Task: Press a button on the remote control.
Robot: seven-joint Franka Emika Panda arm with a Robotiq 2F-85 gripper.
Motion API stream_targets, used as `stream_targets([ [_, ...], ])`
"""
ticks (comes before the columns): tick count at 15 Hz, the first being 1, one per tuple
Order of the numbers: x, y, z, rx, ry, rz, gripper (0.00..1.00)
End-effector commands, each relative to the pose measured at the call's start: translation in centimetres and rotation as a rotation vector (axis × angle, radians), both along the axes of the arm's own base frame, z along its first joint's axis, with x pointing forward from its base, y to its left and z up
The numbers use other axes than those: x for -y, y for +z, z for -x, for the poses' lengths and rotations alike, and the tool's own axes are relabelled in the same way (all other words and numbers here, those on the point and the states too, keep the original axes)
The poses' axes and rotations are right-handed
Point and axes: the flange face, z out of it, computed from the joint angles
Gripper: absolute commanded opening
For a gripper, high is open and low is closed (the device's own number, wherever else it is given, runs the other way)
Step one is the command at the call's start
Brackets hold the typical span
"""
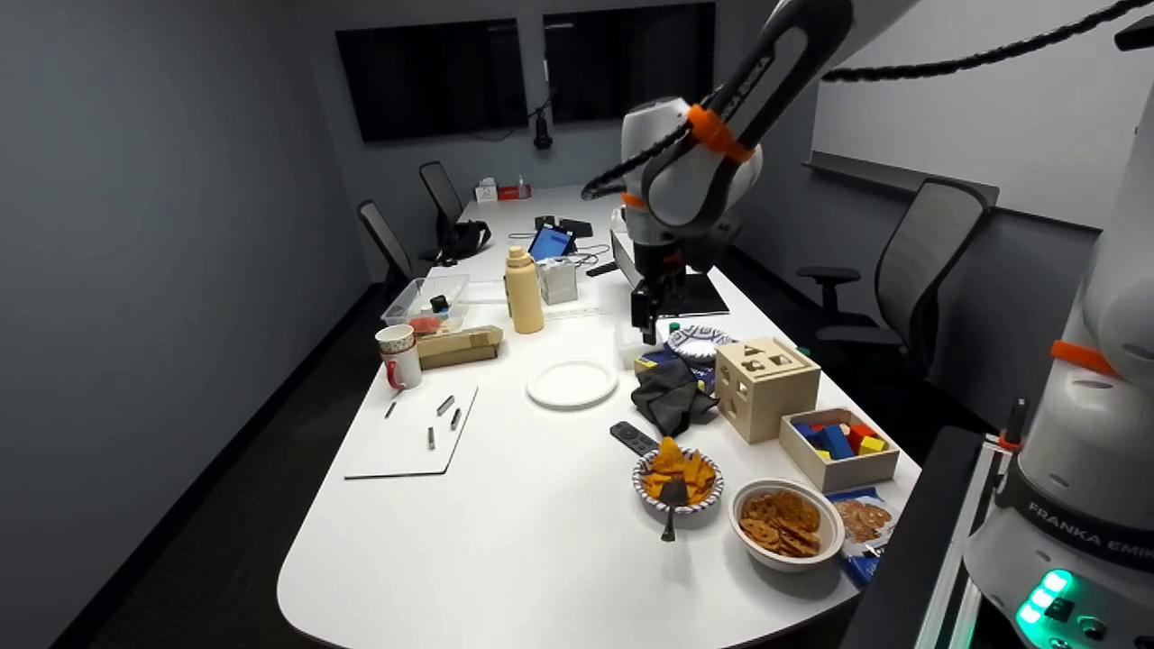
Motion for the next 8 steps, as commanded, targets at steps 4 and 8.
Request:
stream_targets([
  [4,0.8,-11.3,-7.1,-0.067,-0.062,-0.081,1.00],
  [8,1.1,-15.6,-9.5,-0.104,-0.087,-0.114,0.58],
])
